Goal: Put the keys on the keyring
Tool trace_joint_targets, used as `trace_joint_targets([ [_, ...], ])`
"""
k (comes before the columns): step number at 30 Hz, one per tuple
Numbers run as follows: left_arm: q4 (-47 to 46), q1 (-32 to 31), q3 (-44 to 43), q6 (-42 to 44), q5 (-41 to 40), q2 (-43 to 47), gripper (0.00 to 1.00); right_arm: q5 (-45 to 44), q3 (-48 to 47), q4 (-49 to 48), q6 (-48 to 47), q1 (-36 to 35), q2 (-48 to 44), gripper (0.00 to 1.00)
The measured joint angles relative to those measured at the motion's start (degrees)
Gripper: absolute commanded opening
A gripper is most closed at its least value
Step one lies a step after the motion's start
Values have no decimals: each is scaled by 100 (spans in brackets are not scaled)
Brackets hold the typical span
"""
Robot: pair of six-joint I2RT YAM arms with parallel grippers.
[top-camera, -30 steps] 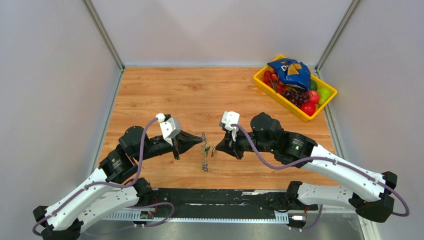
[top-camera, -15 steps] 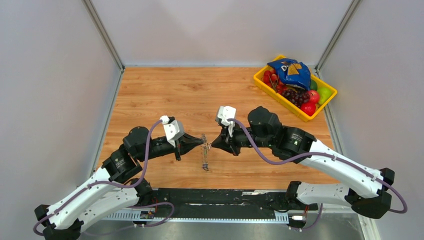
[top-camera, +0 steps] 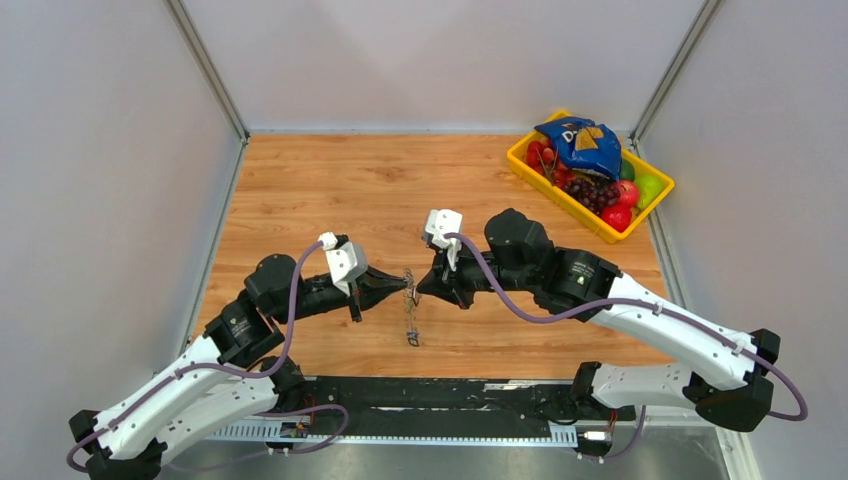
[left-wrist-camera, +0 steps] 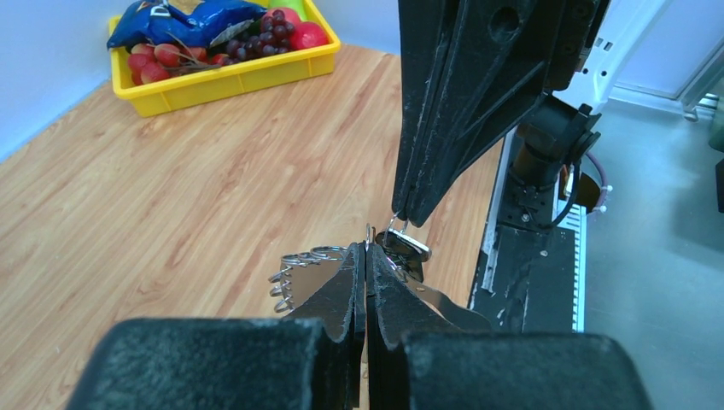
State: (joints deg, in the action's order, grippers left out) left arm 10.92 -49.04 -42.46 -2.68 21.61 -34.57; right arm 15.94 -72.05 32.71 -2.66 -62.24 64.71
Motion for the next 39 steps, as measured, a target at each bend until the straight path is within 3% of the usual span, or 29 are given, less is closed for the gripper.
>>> trace_joint_targets([
  [39, -264, 4, 256, -24, 409, 299, 0, -83, -44, -46, 234, -7, 76, 0],
])
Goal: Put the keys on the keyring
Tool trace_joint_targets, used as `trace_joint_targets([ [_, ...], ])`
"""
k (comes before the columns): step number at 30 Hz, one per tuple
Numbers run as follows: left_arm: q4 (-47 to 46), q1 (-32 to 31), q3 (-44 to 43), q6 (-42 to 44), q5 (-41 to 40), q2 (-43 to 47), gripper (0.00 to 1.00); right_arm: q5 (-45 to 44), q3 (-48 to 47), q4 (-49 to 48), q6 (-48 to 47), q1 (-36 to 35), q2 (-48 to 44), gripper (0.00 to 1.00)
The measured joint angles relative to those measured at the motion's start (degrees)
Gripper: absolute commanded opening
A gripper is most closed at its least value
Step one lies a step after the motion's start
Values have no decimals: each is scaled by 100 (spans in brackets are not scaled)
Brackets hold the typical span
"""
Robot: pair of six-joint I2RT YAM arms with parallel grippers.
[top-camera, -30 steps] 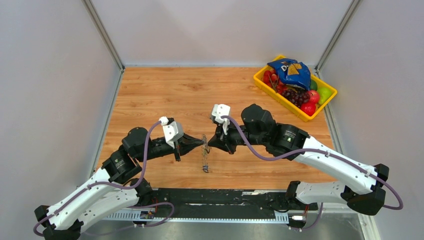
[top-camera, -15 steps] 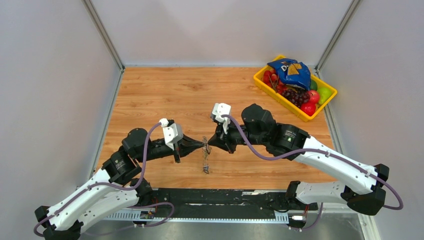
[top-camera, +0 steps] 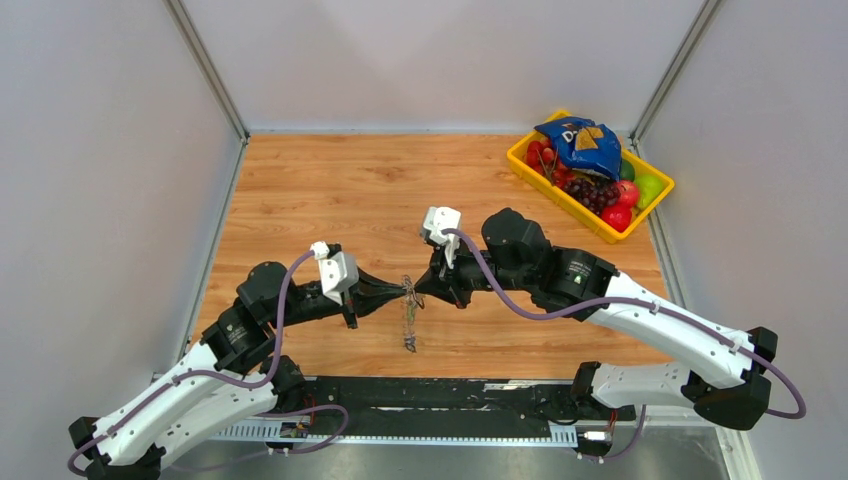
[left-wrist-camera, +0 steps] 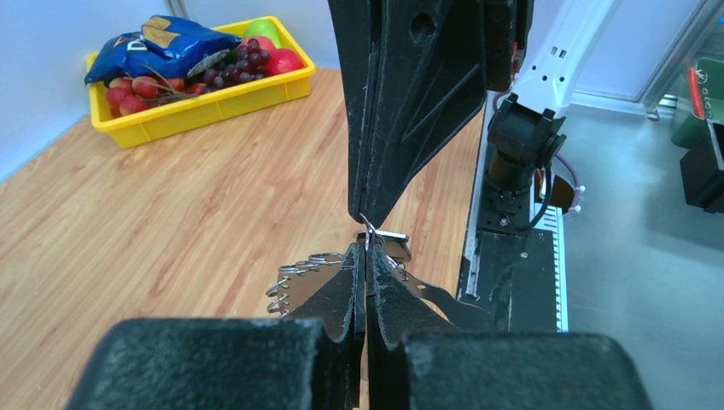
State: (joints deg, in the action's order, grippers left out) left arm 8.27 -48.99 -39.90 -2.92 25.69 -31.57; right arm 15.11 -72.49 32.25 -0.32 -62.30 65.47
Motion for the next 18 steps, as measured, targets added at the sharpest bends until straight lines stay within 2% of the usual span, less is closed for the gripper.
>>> trace_joint_targets([
  [18, -85, -2, 0, -59, -35, -39, 0, -267, 55, -44, 140, -55, -120, 0],
])
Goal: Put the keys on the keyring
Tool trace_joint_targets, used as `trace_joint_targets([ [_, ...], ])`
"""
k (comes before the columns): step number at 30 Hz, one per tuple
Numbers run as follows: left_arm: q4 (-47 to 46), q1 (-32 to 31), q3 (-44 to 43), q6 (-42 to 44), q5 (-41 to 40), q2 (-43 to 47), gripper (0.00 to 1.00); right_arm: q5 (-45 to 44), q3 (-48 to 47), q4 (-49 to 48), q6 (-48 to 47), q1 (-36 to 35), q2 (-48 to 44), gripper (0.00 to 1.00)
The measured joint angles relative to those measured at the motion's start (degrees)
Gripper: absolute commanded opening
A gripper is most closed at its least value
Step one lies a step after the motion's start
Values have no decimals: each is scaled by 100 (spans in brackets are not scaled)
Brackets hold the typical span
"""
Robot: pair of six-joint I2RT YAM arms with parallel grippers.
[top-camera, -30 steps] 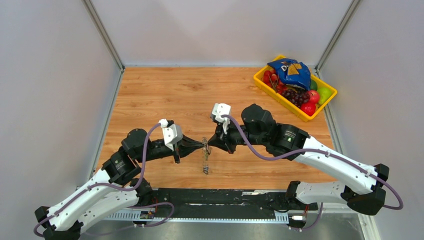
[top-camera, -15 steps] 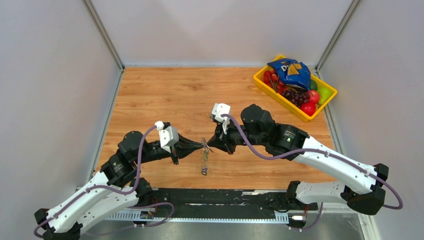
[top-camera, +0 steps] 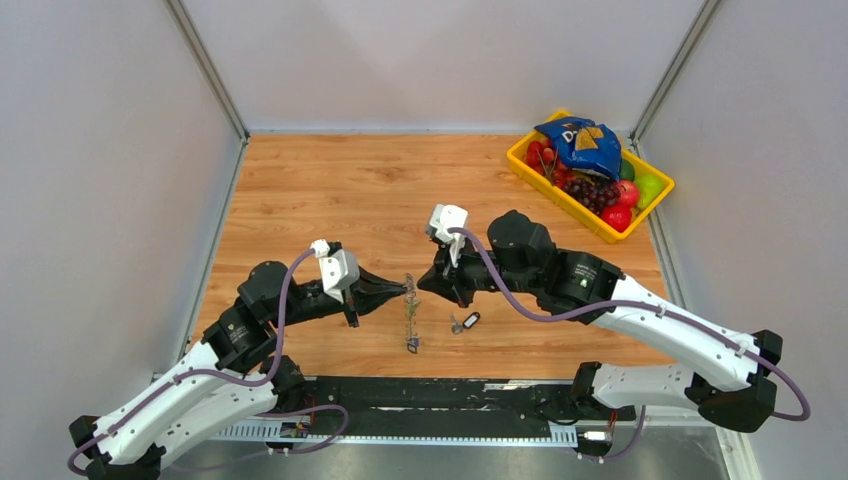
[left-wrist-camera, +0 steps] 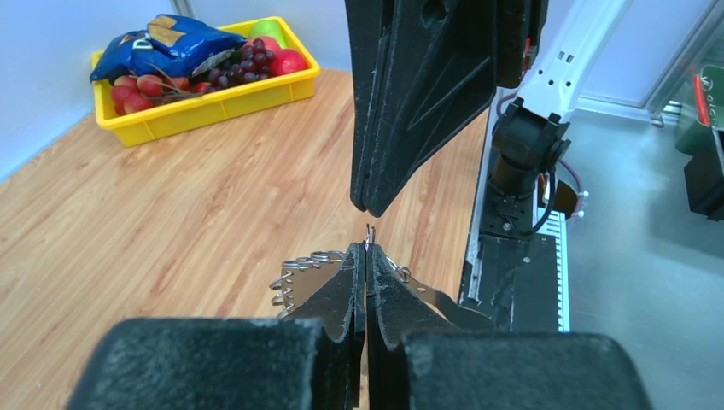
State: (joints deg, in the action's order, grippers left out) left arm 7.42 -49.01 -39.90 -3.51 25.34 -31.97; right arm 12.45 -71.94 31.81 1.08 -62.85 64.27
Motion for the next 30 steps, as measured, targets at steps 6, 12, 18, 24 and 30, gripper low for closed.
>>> trace_joint_targets([
  [6, 7, 0, 0, -4, -205, -2, 0, -369, 352, -138, 136, -9, -188, 23],
  [12, 101, 0, 0, -4, -483, -70, 0, -1121, 1167, -199, 601, 9, -363, 40],
  [18, 181, 0, 0, -7, -721, -142, 0, -1668, 2081, -170, 1362, 256, -546, 47],
  [24, 225, 0, 0, -9, -863, -168, 0, -1869, 2828, -188, 2323, 439, -675, 53],
  [30, 234, 0, -2, -26, -938, -168, 0, -1849, 3442, -201, 3425, 457, -643, 54],
])
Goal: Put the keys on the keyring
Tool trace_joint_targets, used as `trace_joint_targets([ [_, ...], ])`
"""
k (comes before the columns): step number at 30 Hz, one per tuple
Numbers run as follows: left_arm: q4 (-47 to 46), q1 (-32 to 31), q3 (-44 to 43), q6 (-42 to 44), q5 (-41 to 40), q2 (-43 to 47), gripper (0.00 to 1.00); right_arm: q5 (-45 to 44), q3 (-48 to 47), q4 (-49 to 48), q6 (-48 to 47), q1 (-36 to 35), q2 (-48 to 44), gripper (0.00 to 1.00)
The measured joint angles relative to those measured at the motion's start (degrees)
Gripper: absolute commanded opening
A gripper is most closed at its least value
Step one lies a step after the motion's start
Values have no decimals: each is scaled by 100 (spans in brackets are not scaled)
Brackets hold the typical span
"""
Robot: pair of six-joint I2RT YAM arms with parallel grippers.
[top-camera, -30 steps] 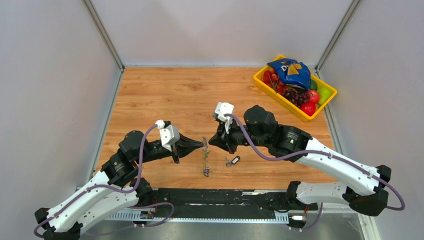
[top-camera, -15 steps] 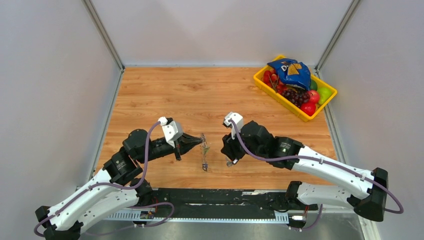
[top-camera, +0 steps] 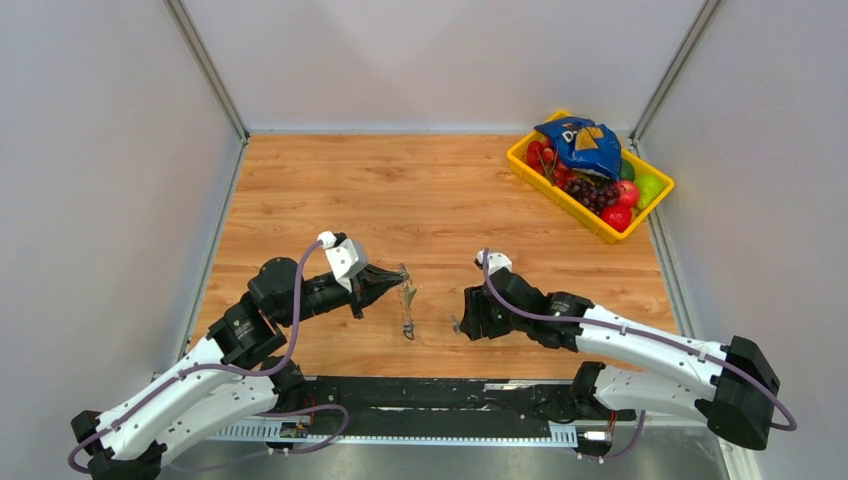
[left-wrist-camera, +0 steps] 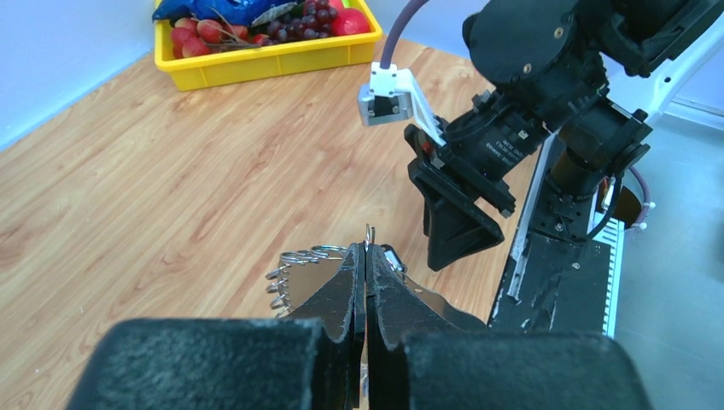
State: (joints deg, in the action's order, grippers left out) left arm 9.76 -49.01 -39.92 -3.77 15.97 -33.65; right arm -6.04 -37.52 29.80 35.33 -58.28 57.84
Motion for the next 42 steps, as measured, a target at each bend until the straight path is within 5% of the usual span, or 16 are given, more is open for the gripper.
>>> trace_joint_targets([
  [22, 487, 0, -293, -184, -721, 417, 0, -114, 955, -925, 2750, 61, 479, 50],
  [42, 813, 0, -210, -92, -1211, 498, 0, -229, 1401, -1790, 4105, 98, 953, 40],
])
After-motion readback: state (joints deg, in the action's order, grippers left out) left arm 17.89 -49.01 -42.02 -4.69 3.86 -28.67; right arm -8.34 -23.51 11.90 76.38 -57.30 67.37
